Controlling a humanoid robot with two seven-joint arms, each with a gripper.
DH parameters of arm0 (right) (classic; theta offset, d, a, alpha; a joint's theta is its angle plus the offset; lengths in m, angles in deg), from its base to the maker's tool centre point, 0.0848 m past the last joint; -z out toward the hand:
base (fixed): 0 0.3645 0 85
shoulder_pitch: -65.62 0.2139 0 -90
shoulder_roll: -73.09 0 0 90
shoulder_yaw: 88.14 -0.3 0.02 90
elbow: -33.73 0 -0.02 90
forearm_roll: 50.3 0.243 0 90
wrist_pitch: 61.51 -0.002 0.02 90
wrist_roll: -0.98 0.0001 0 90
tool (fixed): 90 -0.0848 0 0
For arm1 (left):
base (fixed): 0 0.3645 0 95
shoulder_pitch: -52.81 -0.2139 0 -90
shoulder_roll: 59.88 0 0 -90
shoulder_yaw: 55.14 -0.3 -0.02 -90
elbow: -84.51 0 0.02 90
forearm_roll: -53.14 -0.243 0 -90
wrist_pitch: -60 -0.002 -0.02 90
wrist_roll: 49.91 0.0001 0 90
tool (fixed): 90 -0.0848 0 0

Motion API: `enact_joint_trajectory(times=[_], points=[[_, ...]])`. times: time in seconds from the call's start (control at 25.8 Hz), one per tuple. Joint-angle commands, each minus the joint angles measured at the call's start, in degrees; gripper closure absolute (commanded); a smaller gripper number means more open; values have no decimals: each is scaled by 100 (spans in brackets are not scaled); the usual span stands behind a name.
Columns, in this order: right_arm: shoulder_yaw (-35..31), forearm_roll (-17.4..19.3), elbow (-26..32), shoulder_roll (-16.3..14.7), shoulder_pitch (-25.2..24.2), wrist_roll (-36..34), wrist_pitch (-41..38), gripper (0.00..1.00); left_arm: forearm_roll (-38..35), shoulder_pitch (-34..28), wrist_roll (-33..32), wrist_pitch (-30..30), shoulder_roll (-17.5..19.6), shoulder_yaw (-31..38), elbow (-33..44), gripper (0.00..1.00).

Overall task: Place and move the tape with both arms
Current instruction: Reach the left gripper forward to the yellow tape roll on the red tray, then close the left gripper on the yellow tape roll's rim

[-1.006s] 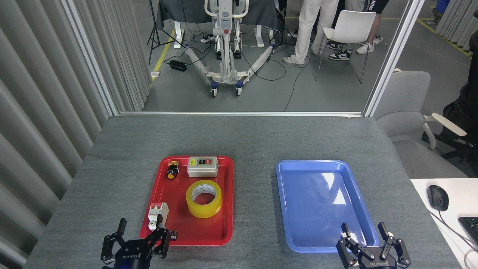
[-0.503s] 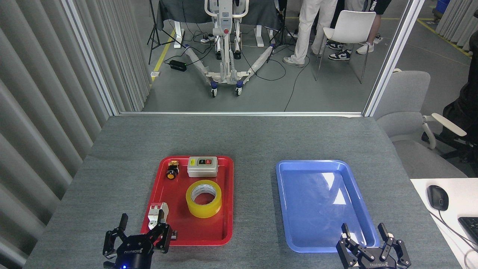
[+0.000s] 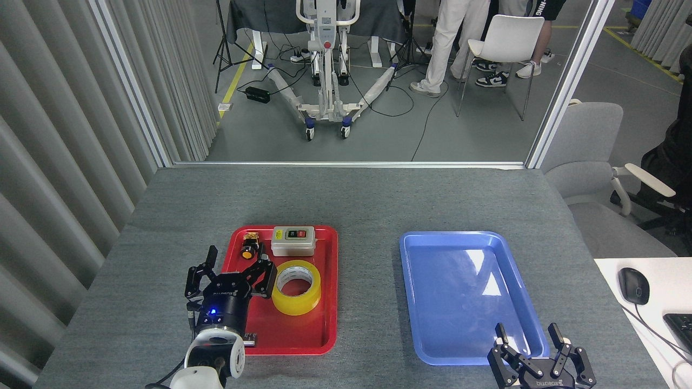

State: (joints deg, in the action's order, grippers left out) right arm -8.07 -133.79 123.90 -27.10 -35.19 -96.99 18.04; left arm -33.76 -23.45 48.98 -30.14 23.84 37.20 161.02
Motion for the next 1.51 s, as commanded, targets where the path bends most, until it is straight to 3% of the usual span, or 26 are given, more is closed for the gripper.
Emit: enact_joint_trajectory(times=[0.0,0.23,0.35,0.46,0.66,0.77,0.93,1.47], points=[[0,-1,0,-9,0,-3,-1,0,-29,446,7,-417,-13,-110,-584,0],[-167,-1,0,-27,0,6,-54,0,-29,762,-125,-628,-84,-312,-918,0],[-123,-18,9,8,-9,-3,-54,0,-29,841,-547,-602,-84,-356,-936,0],[-132,-27,9,8,-18,6,-19,0,-29,964,-1645,-461,-101,-339,-883,0],[-114,-45,9,96,-53,6,-28,0,-29,1430,-4221,-399,-66,-304,-980,0],[-114,-45,9,79,-70,6,-37,0,-20,1562,-5099,-399,-101,-295,-997,0],[-114,-45,9,88,-79,6,-37,0,-29,1834,-5187,-461,-92,-339,-1533,0],[-123,-45,9,61,-79,6,-1,0,-29,1878,-5170,-382,83,-435,-2263,0]])
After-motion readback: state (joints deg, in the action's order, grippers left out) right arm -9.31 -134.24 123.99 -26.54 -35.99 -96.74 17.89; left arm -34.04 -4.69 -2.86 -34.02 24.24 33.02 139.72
